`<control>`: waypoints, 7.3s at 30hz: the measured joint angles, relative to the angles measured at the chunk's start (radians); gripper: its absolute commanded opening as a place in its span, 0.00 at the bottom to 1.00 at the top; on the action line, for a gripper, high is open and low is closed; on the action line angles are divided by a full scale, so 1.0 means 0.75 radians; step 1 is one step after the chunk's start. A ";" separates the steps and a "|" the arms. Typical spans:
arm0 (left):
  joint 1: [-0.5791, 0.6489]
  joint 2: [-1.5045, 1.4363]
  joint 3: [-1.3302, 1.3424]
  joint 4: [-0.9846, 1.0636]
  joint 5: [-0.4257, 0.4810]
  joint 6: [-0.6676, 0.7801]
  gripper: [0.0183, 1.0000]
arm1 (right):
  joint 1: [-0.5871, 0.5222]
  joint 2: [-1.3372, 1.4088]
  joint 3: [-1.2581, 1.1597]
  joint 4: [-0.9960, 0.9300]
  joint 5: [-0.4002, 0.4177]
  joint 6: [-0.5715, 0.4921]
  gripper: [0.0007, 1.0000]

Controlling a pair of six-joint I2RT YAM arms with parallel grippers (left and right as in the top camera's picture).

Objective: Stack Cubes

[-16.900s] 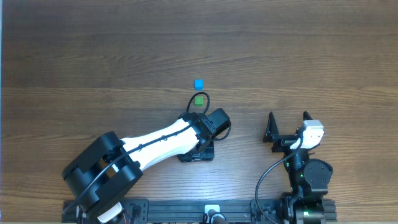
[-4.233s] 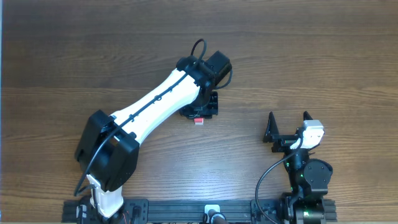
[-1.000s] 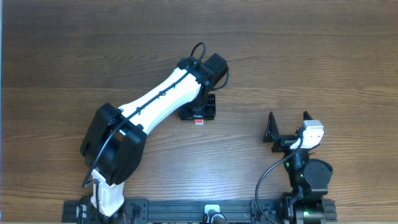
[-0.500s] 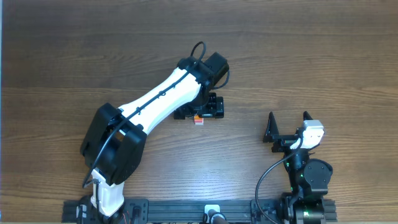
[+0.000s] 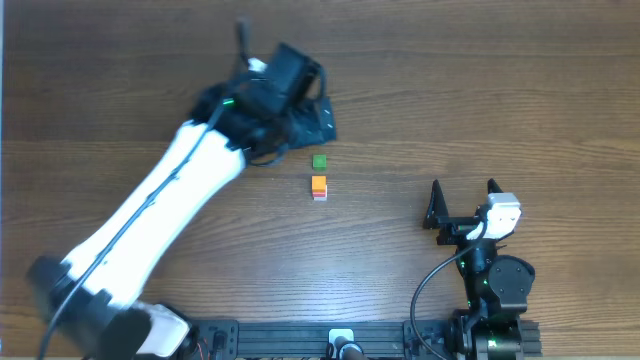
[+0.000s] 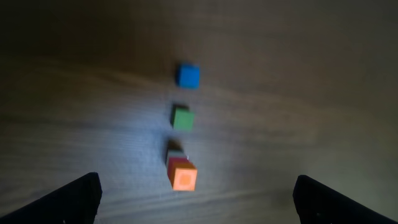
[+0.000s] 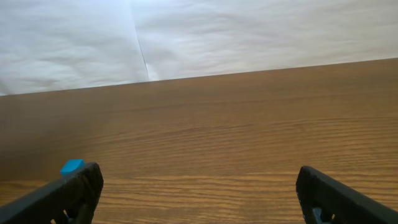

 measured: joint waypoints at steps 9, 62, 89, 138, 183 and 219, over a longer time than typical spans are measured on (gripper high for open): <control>0.242 -0.276 -0.001 0.068 -0.102 0.048 1.00 | 0.001 0.000 0.000 0.000 0.000 0.001 0.99; 0.827 -1.965 -1.908 1.337 0.314 0.752 1.00 | 0.000 0.000 0.000 0.001 0.000 0.001 0.99; 0.829 -2.113 -2.077 1.317 0.407 0.912 1.00 | 0.000 0.000 0.000 0.000 0.000 -0.001 0.99; 0.827 -2.113 -2.077 1.317 0.407 0.914 1.00 | 0.000 0.000 0.000 0.000 0.000 0.001 0.99; 0.827 -2.113 -2.077 1.317 0.407 0.914 1.00 | 0.001 0.193 0.491 -0.139 -0.238 -0.044 0.99; 0.827 -2.116 -2.077 1.317 0.407 0.914 1.00 | 0.636 2.580 2.527 -1.410 -0.081 0.242 0.99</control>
